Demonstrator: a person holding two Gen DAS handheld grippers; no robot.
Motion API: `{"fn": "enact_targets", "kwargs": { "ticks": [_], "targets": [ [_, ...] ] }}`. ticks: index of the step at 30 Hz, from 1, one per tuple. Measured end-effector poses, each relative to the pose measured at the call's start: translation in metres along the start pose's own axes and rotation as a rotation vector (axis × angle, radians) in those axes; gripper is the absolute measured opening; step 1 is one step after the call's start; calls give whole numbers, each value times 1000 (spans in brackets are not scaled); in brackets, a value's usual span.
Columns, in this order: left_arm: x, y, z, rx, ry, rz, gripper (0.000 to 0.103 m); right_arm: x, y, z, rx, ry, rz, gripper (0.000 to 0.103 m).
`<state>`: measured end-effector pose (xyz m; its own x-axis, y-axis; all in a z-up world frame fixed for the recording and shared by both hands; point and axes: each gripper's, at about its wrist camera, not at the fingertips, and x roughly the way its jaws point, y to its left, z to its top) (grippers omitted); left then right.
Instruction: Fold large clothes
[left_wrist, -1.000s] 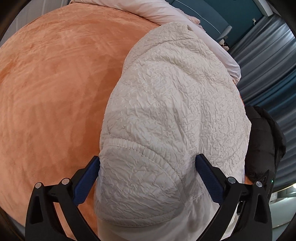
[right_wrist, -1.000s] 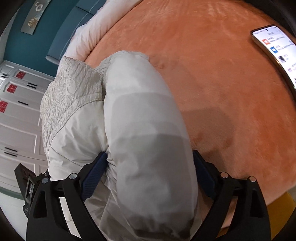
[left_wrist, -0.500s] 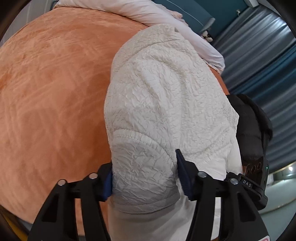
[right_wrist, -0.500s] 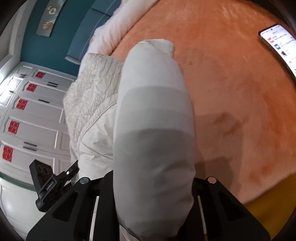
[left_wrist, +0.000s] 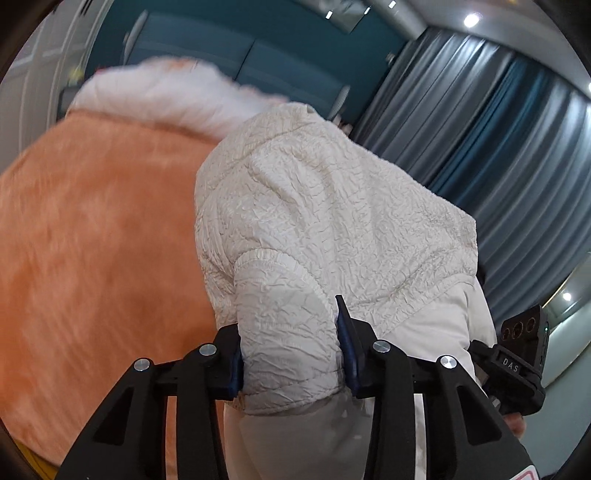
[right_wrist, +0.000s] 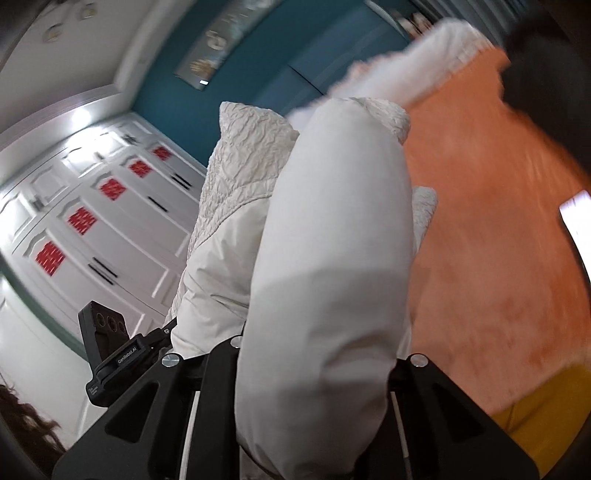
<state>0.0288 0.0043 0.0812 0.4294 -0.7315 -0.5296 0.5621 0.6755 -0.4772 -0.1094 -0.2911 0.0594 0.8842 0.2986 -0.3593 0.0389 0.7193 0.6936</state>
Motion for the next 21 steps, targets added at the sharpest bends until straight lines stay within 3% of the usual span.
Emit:
{"fn": "enact_targets", "kwargs": {
  "ticks": [6, 10, 11, 13, 15, 17, 18, 21],
  "targets": [
    [-52, 4, 64, 87, -185, 18, 36, 27, 69, 41, -150, -73, 113, 15],
    [-58, 33, 87, 117, -231, 90, 38, 79, 92, 55, -202, -54, 130, 19],
    [-51, 46, 90, 118, -219, 112, 39, 95, 86, 55, -192, -32, 119, 22],
    [-19, 83, 90, 75, -158, 190, 48, 145, 60, 48, -138, 48, 57, 36],
    [31, 132, 75, 16, -16, 305, 54, 196, 13, 22, -40, 181, -67, 40],
    [71, 171, 47, -23, 145, 447, 41, 224, -30, -11, 41, 317, -221, 37],
    [80, 184, 30, -29, 194, 509, 31, 222, -40, -23, 67, 329, -253, 36],
    [54, 182, 5, -30, 112, 506, 34, 194, -41, -39, 41, 310, -236, 33]
  ]
}}
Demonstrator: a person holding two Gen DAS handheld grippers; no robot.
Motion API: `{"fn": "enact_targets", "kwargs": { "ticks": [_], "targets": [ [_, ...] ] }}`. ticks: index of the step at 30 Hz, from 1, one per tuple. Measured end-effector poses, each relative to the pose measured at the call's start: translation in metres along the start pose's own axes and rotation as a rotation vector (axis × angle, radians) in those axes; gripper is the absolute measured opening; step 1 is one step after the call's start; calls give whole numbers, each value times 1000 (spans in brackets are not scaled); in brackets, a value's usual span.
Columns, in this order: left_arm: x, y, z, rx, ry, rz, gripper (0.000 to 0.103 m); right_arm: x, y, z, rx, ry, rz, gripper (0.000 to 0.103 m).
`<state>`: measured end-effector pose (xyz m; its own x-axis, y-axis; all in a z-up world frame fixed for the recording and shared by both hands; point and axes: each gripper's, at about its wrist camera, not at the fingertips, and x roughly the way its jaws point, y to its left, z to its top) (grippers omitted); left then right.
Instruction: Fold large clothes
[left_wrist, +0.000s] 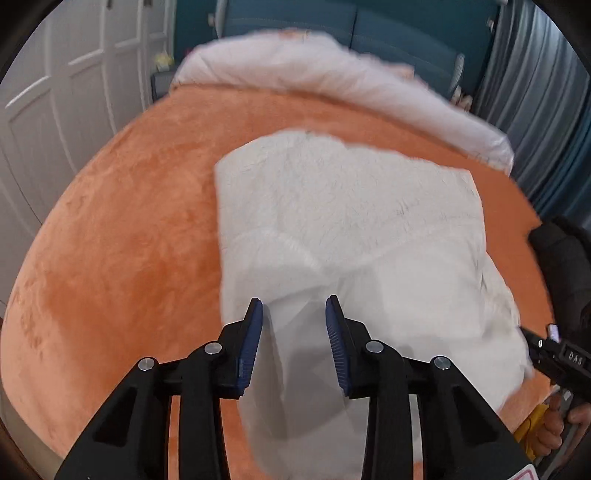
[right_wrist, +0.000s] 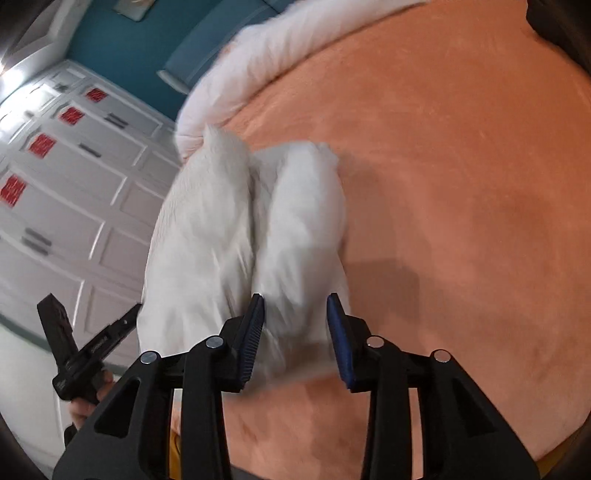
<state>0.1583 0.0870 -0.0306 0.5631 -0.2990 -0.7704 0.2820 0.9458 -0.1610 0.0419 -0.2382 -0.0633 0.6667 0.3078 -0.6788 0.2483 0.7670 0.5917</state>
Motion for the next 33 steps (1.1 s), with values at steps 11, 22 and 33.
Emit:
{"fn": "enact_targets", "kwargs": {
  "ticks": [11, 22, 33],
  "targets": [
    [-47, -33, 23, -51, -122, -44, 51, 35, 134, 81, -452, -34, -164, 55],
    [-44, -4, 21, -121, -108, -48, 52, 29, 109, 102, -312, -71, 121, 7],
    [15, -24, -1, -84, 6, 31, 53, 60, 54, 81, -266, 45, -209, 13]
  ]
}}
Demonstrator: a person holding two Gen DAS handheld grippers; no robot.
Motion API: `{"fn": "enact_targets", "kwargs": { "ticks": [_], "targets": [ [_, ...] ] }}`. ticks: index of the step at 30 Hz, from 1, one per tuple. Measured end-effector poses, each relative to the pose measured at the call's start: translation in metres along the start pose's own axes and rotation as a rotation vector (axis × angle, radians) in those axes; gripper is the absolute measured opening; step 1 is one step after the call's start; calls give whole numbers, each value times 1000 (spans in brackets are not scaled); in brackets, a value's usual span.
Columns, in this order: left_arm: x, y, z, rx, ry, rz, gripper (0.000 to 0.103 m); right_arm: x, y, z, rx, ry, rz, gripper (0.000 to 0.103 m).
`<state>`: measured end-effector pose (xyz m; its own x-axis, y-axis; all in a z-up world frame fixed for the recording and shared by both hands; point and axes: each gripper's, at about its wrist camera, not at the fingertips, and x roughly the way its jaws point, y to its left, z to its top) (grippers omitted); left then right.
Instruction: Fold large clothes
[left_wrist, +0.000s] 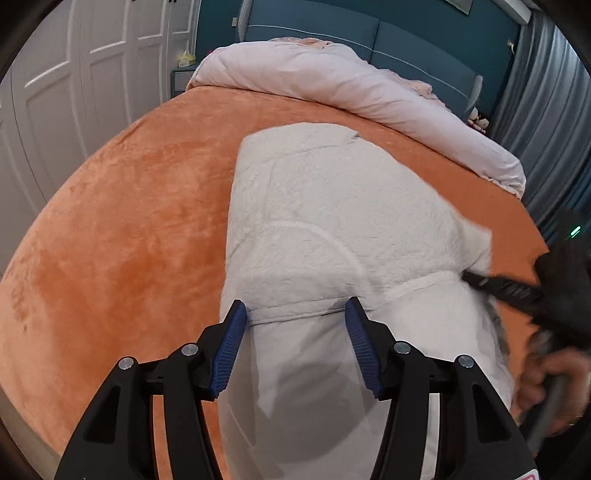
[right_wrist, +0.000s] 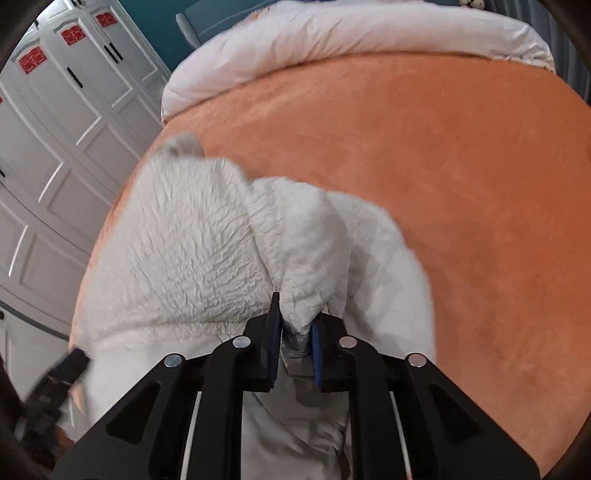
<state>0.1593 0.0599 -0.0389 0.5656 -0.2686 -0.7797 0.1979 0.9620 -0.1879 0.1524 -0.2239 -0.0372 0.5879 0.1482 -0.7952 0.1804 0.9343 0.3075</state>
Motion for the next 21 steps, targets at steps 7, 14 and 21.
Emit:
{"fn": "enact_targets", "kwargs": {
  "ticks": [7, 14, 21],
  "targets": [
    [-19, -4, 26, -30, -84, 12, 53, -57, 66, 2, -158, -193, -133, 18],
    [24, -26, 36, 51, -25, 64, 59, -50, 40, 4, -71, -243, -294, 31],
    [31, -35, 30, 60, -57, 119, 64, -4, 70, 8, -187, -141, -147, 22]
  ]
}}
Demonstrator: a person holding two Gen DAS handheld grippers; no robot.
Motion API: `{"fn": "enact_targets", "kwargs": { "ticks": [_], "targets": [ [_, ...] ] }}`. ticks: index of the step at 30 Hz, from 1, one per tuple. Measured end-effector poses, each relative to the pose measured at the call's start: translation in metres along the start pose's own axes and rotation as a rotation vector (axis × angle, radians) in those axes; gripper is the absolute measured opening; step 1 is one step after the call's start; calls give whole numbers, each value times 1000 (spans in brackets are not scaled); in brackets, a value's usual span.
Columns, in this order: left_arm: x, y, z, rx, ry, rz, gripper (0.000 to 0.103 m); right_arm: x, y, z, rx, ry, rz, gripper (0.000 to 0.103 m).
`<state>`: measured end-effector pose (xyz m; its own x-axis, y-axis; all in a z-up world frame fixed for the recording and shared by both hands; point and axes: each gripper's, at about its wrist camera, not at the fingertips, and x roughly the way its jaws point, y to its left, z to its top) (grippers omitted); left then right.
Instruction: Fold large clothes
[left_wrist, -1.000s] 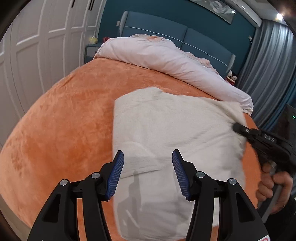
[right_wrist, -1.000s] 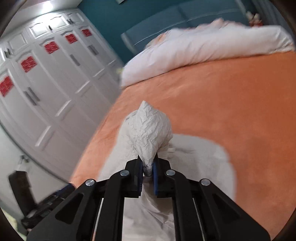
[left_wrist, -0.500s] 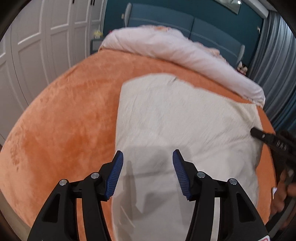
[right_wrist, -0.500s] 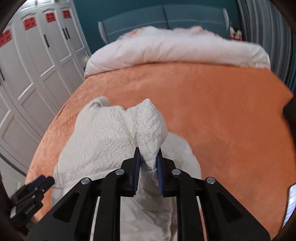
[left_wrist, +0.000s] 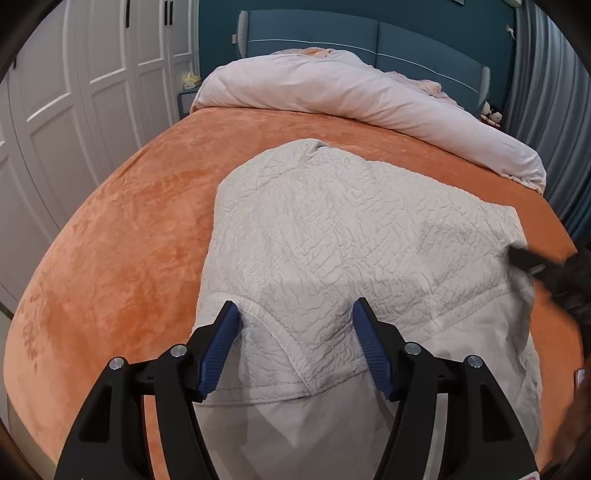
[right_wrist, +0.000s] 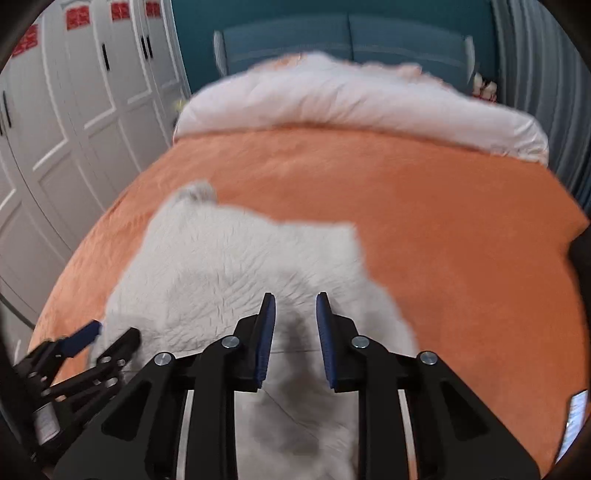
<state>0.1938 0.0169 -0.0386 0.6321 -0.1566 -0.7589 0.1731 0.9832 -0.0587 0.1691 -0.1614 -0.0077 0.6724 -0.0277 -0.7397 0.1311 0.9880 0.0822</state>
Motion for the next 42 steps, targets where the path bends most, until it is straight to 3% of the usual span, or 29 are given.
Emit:
{"fn": "enact_targets", "kwargs": {
  "ticks": [2, 7, 17, 29, 33, 36, 42],
  "targets": [
    [3, -2, 0, 0, 4, 3, 67, 25, -2, -7, 29, 44, -4, 20],
    [17, -1, -4, 0, -1, -2, 77, 43, 0, -22, 21, 31, -20, 20],
    [33, -11, -15, 32, -35, 40, 82, 73, -4, -30, 29, 20, 16, 19],
    [41, -20, -20, 75, -46, 95, 82, 79, 5, -32, -18, 43, -19, 19],
    [28, -17, -12, 75, -9, 86, 82, 57, 6, -19, -13, 110, -20, 22],
    [8, -12, -9, 39, 36, 73, 81, 13, 1, -21, 31, 73, 27, 23],
    [-38, -16, -29, 21, 43, 54, 81, -53, -6, -56, 71, 34, 58, 33]
  ]
}}
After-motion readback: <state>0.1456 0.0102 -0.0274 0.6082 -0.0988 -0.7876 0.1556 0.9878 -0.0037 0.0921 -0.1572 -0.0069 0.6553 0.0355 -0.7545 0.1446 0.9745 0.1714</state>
